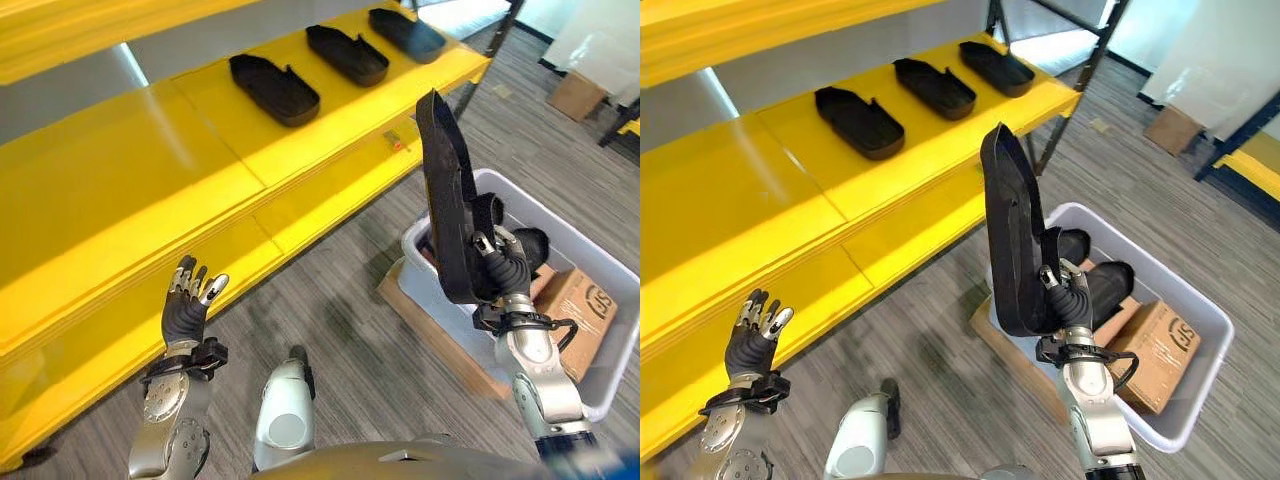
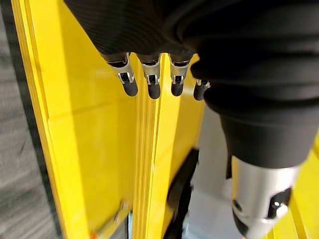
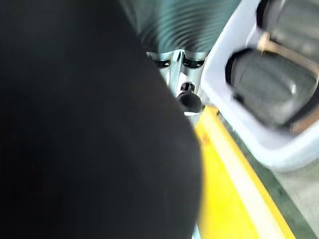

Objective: Move parts from the plastic box to the shelf.

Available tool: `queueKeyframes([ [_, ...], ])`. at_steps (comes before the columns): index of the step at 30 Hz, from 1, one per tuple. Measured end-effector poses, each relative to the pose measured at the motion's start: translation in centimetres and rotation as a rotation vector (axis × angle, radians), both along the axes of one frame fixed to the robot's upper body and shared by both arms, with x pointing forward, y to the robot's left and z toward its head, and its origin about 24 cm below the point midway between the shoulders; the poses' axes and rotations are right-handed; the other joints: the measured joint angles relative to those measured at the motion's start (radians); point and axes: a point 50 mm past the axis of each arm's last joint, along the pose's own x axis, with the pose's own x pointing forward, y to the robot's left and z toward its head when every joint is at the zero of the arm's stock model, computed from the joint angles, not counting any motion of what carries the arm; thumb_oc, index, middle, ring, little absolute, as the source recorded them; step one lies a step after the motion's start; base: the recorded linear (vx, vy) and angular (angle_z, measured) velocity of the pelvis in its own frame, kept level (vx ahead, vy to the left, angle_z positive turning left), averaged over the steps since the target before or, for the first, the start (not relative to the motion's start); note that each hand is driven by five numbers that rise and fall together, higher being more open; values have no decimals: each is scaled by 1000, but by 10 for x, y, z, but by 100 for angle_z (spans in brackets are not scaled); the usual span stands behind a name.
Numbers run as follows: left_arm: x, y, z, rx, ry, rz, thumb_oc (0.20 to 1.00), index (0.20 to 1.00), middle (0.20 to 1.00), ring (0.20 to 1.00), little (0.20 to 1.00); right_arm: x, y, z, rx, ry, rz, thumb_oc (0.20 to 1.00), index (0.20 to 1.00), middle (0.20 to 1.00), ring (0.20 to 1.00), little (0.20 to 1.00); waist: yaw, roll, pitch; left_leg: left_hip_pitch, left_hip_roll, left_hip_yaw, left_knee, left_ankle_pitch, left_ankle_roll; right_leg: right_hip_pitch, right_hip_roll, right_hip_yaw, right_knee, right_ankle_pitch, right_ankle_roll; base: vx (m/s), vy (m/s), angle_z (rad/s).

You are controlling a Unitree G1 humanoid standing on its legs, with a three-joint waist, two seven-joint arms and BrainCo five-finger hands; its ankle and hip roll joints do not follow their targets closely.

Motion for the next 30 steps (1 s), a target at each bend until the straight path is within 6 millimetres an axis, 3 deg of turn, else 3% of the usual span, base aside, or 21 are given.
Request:
queueKeyframes([
  [3,0,3,1,10,2,8,1000,1000,1000,1000,1000,4,4,3,0,-10,17,200,200,200,200,200,-3,7,10,-8,-47,-28,33,-38,37,9,-41,17,34,120,-19,87,232,48],
  [4,5,4,4,17,-15,8,1000,1000,1000,1000,1000,5,6,4,-1,-15,28,200,200,200,200,200,3,17,18,-8,-74,-51,20,-34,50,-25,-48,113,85,152,-18,88,284,49],
  [5,10,4,8,24,-32,3,1000,1000,1000,1000,1000,4,5,3,-3,-11,31,200,200,200,200,200,-14,24,26,-4,-90,-74,6,-5,72,-57,-13,211,118,136,-20,58,232,82],
  [6,16,6,10,53,-30,-10,1000,1000,1000,1000,1000,4,6,4,-2,-15,38,200,200,200,200,200,-35,39,40,18,-117,-109,-66,20,90,-108,67,395,165,-4,19,65,135,76],
  [7,19,6,12,71,-33,-17,1000,1000,1000,1000,1000,4,6,5,-4,-18,41,200,200,200,200,200,-36,33,42,38,-123,-111,-108,40,77,-132,82,427,181,-62,26,7,94,62],
  [8,22,5,16,94,-48,-23,1000,1000,1000,1000,1000,1,4,2,-13,-6,46,200,200,200,200,200,-46,61,61,74,-133,-114,-168,73,102,-196,127,452,187,-151,23,51,108,35],
  [9,21,4,15,99,-43,-27,1000,1000,1000,1000,1000,2,4,3,-11,-9,46,200,200,200,200,200,-64,74,66,86,-141,-128,-196,86,99,-212,151,460,178,-178,22,43,24,39],
  [10,25,2,18,117,-55,-41,1000,1000,1000,1000,1000,-2,2,-1,-13,8,43,200,200,200,200,200,-85,89,78,107,-147,-144,-243,115,108,-270,197,478,152,-216,-4,160,-70,56],
  [11,28,-2,19,131,-63,-58,1000,1000,1000,1000,1000,-5,0,-1,-17,12,40,200,200,200,200,200,-111,106,88,114,-147,-170,-279,141,93,-305,261,523,96,-236,-26,165,-138,69],
  [12,32,-7,20,124,-74,-77,1000,1000,1000,1000,1000,-6,-2,-2,-18,17,34,200,200,200,200,200,-136,111,97,119,-157,-196,-306,167,56,-338,299,546,40,-239,-26,121,-126,68],
  [13,34,-10,20,119,-78,-89,1000,1000,1000,1000,1000,-8,-4,-3,-15,21,26,200,200,200,200,200,-149,107,106,126,-161,-198,-323,164,58,-346,316,569,-18,-230,-10,109,-159,69],
  [15,41,-19,23,101,-107,-125,1000,1000,1000,1000,1000,-8,-7,-2,-17,18,19,200,200,200,200,200,-165,89,114,130,-169,-187,-339,164,54,-372,324,571,-140,-185,1,111,-172,62],
  [16,40,-20,22,97,-105,-134,1000,1000,1000,1000,1000,-9,-7,-3,-9,21,20,200,200,200,200,200,-162,80,115,129,-172,-187,-353,157,36,-368,327,576,-163,-178,1,99,-189,72],
  [17,40,-18,25,118,-109,-139,1000,1000,1000,1000,1000,-11,-5,-6,22,28,17,200,200,200,200,200,-168,12,110,134,-218,-170,-330,122,2,-356,275,575,-199,-204,-30,56,-146,71],
  [18,40,-15,26,132,-111,-137,1000,1000,1000,1000,1000,-12,-5,-5,30,25,19,200,200,200,200,200,-176,-14,121,111,-229,-157,-228,101,26,-346,247,568,-204,-156,30,97,-176,68],
  [19,34,-17,17,106,-75,-129,1000,1000,1000,1000,1000,-10,-12,-1,-9,18,29,200,200,200,200,200,-177,46,133,100,-158,-177,-99,0,28,-325,290,554,-174,-128,54,57,-92,47],
  [20,32,-17,14,101,-59,-129,1000,1000,1000,1000,1000,-10,-13,-1,-15,18,30,200,200,200,200,200,-173,48,137,103,-159,-194,-90,-8,16,-323,292,565,-173,-119,49,100,-147,24],
  [21,26,-14,14,97,-60,-113,1000,1000,1000,1000,1000,-13,-14,-3,-10,28,35,200,200,200,200,200,-160,39,127,118,-154,-186,-138,8,-4,-314,303,570,-207,-114,37,92,-169,14],
  [23,14,-9,7,102,-21,-98,1000,1000,1000,1000,1000,-12,-14,-2,-12,24,48,200,200,200,200,200,-153,41,117,127,-125,-186,-170,32,-8,-297,330,549,-241,-84,13,103,-213,6],
  [30,13,-11,6,91,-22,-104,1000,1000,1000,1000,1000,-11,-15,0,-5,14,48,200,200,200,200,200,-142,45,81,163,-72,-196,-233,53,-42,-272,393,535,-279,-88,-16,51,-126,-4],
])
